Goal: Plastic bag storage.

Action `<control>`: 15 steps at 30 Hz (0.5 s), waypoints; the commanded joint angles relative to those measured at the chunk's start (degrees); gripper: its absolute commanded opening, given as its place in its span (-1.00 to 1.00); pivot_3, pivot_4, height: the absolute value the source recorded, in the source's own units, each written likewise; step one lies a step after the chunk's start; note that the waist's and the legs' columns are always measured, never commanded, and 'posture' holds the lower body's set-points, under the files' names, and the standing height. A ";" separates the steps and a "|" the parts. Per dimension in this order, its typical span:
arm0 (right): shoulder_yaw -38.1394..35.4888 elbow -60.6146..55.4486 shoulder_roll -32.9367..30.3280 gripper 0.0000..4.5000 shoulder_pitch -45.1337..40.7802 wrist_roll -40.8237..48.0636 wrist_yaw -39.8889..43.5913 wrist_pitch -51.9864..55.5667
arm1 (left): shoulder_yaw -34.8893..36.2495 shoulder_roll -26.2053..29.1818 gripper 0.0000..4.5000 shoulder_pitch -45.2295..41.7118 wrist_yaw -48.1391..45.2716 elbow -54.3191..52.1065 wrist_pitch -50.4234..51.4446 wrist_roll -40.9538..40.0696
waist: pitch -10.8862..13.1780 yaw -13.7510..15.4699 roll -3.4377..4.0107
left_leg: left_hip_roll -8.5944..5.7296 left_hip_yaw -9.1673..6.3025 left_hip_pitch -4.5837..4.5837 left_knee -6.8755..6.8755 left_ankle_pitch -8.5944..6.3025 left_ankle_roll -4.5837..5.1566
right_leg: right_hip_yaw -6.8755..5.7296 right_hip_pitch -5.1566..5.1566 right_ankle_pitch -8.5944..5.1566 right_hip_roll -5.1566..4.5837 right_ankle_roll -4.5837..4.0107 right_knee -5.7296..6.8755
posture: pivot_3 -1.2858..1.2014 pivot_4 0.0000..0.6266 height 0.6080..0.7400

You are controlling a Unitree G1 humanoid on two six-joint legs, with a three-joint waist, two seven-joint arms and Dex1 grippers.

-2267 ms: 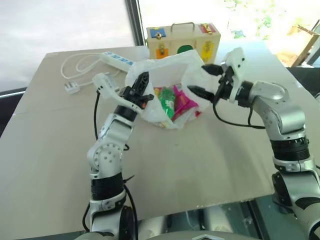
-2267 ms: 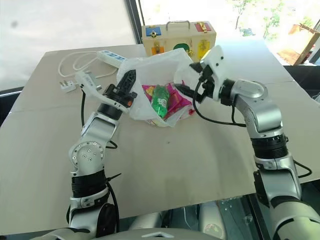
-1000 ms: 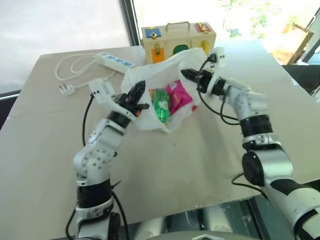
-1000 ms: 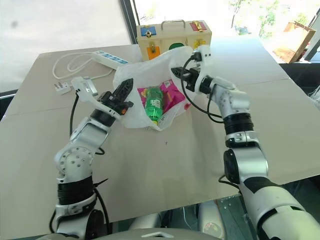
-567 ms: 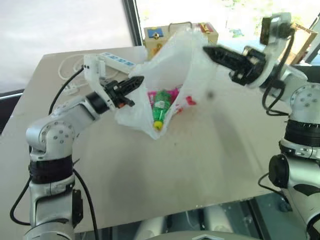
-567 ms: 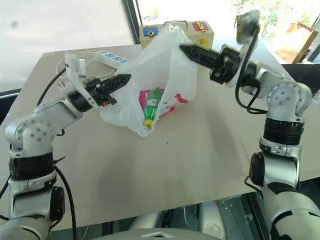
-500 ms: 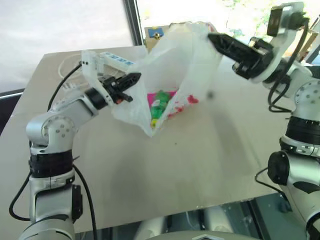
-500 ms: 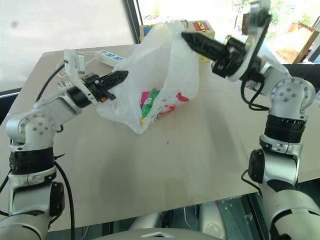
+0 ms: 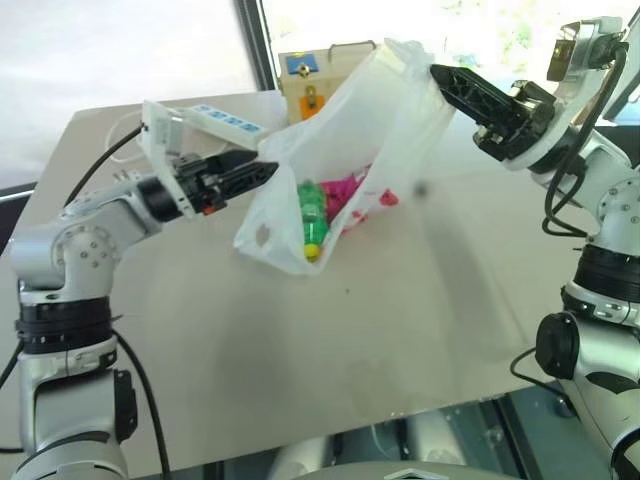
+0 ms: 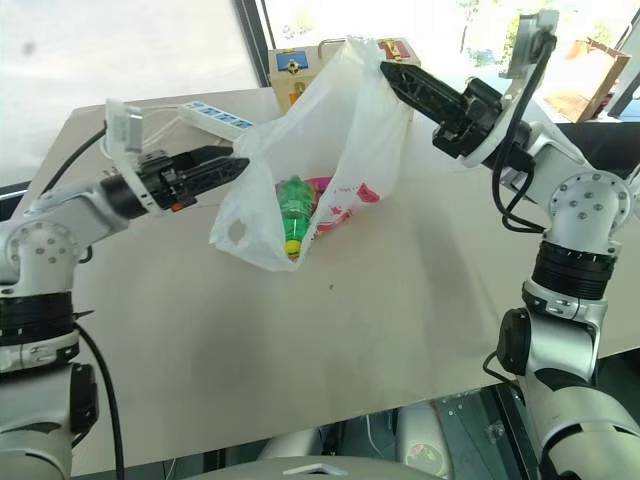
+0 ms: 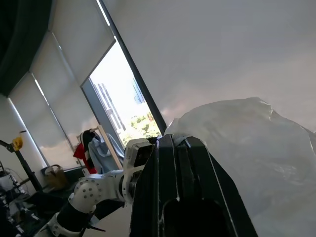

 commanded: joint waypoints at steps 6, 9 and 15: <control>0.71 0.25 -0.40 -1.00 -1.19 1.25 0.82 -2.11 | 7.47 7.85 0.50 20.89 -6.35 -21.77 3.49 -3.58 | 0.12 0.77 0.19 | -0.03 -0.03 0.09 -0.06 0.00 0.00 | 0.02 0.03 0.00 -0.03 -0.01 -0.02 | 0.03 -0.52 1.00; 1.38 1.08 -0.11 -1.00 -1.76 1.19 1.17 -2.46 | 4.63 4.57 0.50 19.79 -0.38 -21.43 1.69 -0.32 | 0.14 1.45 0.22 | -0.03 -0.03 0.10 -0.06 0.00 0.00 | 0.02 0.05 0.00 -0.03 -0.01 -0.02 | 0.03 -0.52 1.00; 2.24 1.49 -0.15 -1.00 -2.29 1.19 1.18 -2.64 | -0.69 -0.55 0.50 14.35 5.83 -17.89 -2.52 6.53 | 0.13 1.68 0.24 | -0.05 0.02 0.12 -0.03 0.00 -0.01 | 0.07 0.11 0.00 -0.03 0.00 0.00 | 0.03 -0.52 1.00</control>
